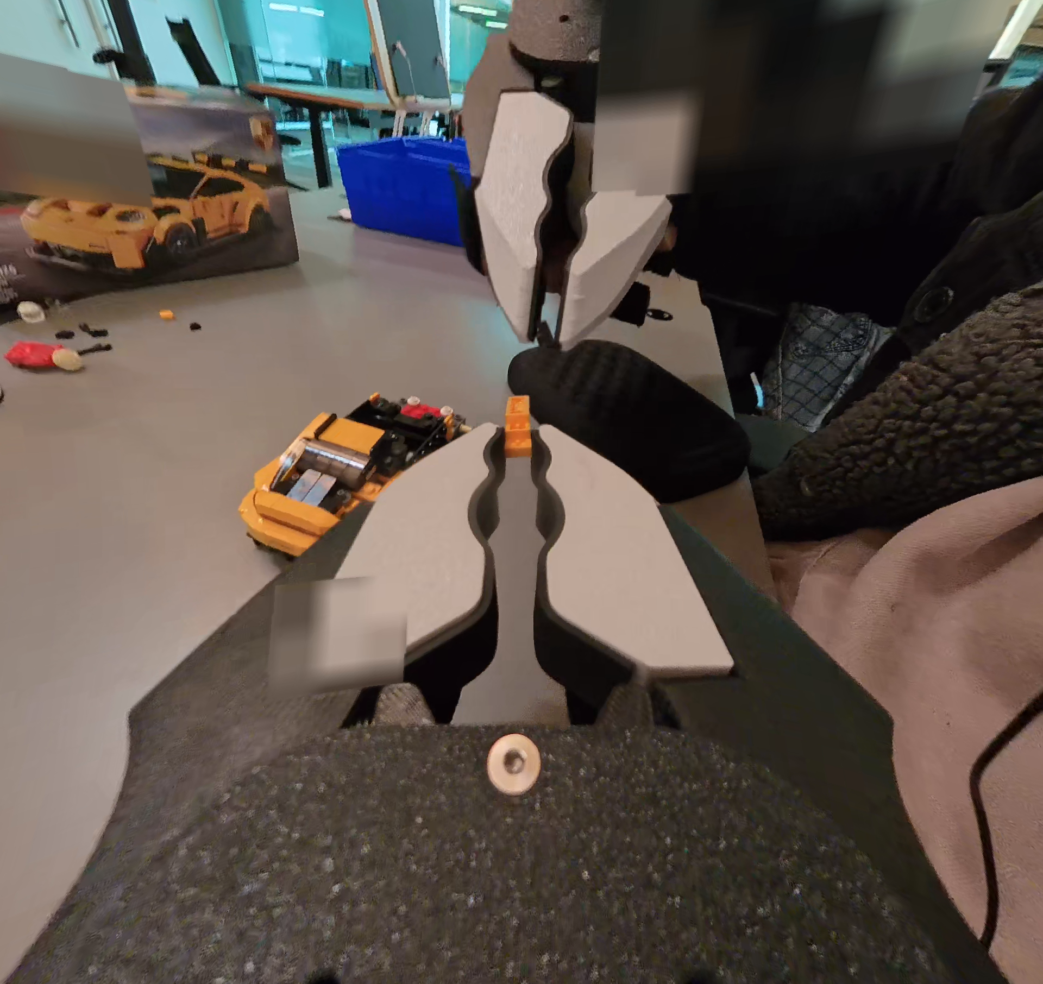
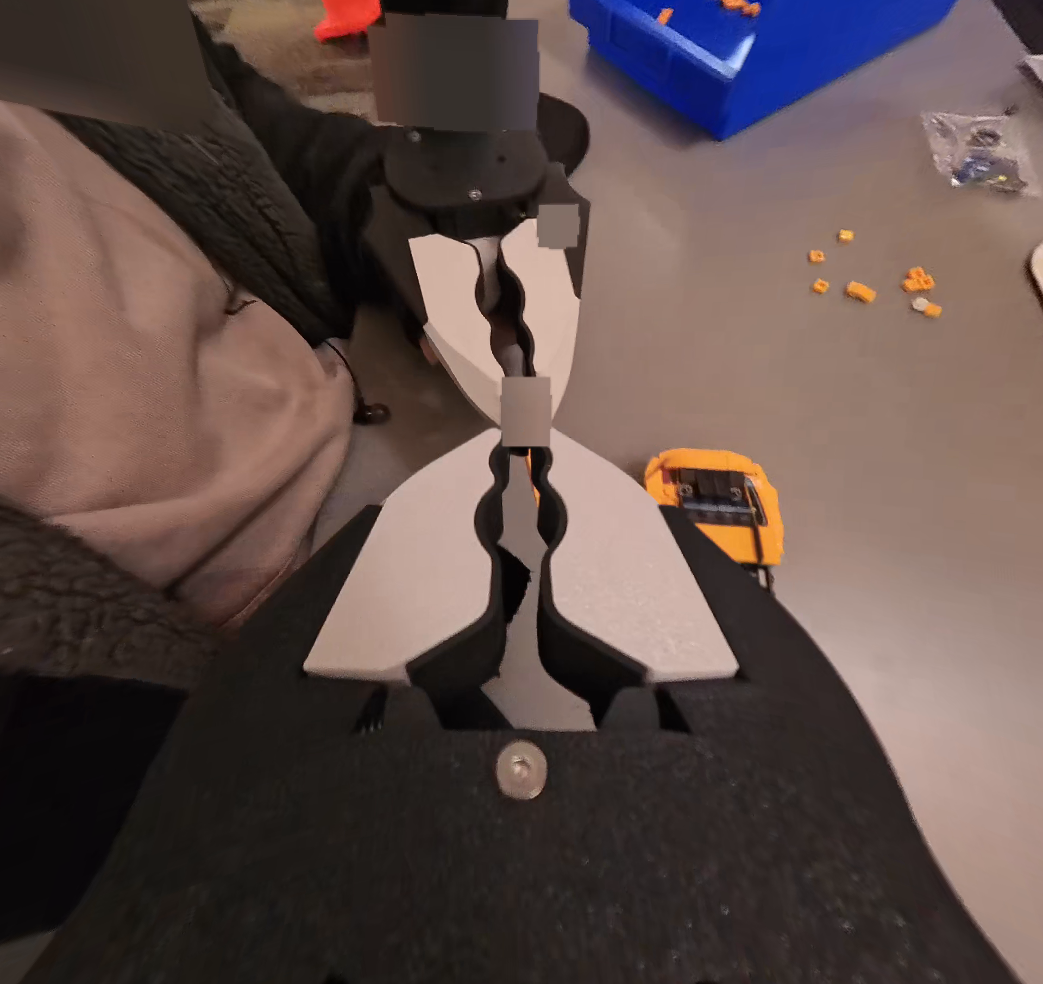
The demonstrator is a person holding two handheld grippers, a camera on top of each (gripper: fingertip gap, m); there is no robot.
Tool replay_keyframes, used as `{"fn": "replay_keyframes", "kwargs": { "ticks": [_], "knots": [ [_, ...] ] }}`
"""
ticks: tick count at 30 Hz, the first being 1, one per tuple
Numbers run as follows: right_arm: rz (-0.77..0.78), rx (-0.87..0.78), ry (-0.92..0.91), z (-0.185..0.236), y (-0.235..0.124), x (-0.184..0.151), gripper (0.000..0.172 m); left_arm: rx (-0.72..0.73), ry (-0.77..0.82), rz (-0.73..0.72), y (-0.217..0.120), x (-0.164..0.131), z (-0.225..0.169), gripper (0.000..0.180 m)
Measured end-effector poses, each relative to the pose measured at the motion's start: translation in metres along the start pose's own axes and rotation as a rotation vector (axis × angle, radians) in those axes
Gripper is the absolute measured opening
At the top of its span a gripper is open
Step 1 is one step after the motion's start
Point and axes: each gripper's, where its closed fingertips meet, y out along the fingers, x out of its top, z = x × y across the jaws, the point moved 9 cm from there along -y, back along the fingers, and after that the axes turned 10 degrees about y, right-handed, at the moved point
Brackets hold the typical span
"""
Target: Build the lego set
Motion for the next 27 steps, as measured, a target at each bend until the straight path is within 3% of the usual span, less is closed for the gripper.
{"fn": "replay_keyframes", "kwargs": {
  "ticks": [10, 27],
  "knots": [
    [0.135, 0.092, -0.048, 0.007, 0.010, 0.019, 0.007, -0.004, 0.119, -0.122, -0.007, 0.012, -0.010, 0.008],
    [0.250, 0.141, -0.071, 0.010, 0.010, 0.038, 0.012, -0.017, 0.143, -0.186, -0.011, 0.017, -0.014, 0.008]
  ]
}}
